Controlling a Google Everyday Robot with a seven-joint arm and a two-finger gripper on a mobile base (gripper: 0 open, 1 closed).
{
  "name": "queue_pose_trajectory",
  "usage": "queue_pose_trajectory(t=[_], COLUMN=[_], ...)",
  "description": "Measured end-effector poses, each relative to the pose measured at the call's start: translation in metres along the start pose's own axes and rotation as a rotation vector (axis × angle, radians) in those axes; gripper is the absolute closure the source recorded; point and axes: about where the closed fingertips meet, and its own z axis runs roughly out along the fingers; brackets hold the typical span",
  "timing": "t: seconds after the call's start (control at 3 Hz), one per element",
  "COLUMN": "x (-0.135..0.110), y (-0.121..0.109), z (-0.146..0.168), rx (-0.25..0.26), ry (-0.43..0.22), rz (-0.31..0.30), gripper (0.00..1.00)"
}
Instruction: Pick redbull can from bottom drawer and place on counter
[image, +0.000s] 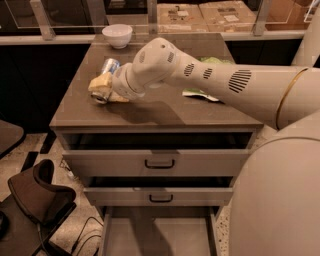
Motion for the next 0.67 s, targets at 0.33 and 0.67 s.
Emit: queue_pose_trajectory(t=[0.33, 0.67], x=[0.0044, 0.0044], y=[-0.0103, -0.0106], z=[-0.0076, -0.0077], rx=[0.001, 0.001], ry=[-0.001, -0.001], rz=[0.001, 0.001], gripper=[0.00, 0.00])
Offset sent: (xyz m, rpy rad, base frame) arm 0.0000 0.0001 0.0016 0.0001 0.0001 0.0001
